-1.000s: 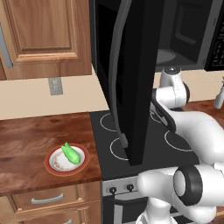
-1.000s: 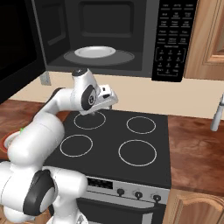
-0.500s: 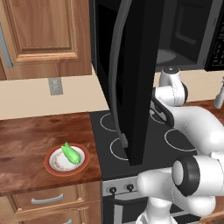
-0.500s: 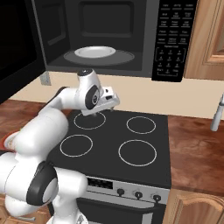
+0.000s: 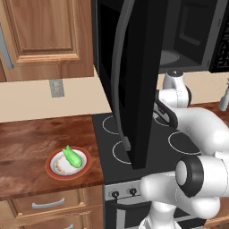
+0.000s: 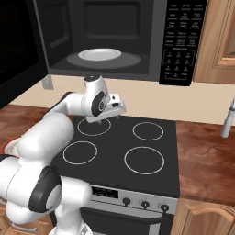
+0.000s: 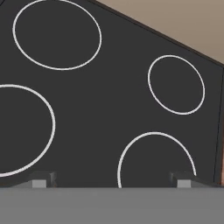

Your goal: Pick the corn from the counter and place it in the microwave. Then turn on the microwave.

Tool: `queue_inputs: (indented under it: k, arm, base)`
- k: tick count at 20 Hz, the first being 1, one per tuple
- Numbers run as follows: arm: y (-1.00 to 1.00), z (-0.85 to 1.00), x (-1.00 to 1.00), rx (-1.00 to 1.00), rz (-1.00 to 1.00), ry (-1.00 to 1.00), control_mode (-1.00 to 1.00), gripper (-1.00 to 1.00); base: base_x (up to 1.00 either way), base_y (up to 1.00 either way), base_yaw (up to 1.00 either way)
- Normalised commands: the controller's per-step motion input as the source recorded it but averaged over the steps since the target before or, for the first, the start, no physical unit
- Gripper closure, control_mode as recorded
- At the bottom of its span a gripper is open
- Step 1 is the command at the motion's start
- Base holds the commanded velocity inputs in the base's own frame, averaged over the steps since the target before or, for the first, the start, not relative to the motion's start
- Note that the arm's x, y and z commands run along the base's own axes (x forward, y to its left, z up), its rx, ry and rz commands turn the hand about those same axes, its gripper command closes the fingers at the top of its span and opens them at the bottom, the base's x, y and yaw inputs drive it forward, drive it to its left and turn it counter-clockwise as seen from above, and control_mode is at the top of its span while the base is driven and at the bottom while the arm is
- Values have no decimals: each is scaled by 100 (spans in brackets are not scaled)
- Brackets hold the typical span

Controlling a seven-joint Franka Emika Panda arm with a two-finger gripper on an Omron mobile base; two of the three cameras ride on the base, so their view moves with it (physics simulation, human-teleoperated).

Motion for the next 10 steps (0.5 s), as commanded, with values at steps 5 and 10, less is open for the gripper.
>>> queue_inputs:
  k: [5, 10]
  arm:
    - [0, -11, 0, 2, 0, 0, -100, -100]
    - [5, -15, 0, 1, 0, 1, -100, -100]
  base:
    - [0, 0, 0]
    - [0, 0, 0]
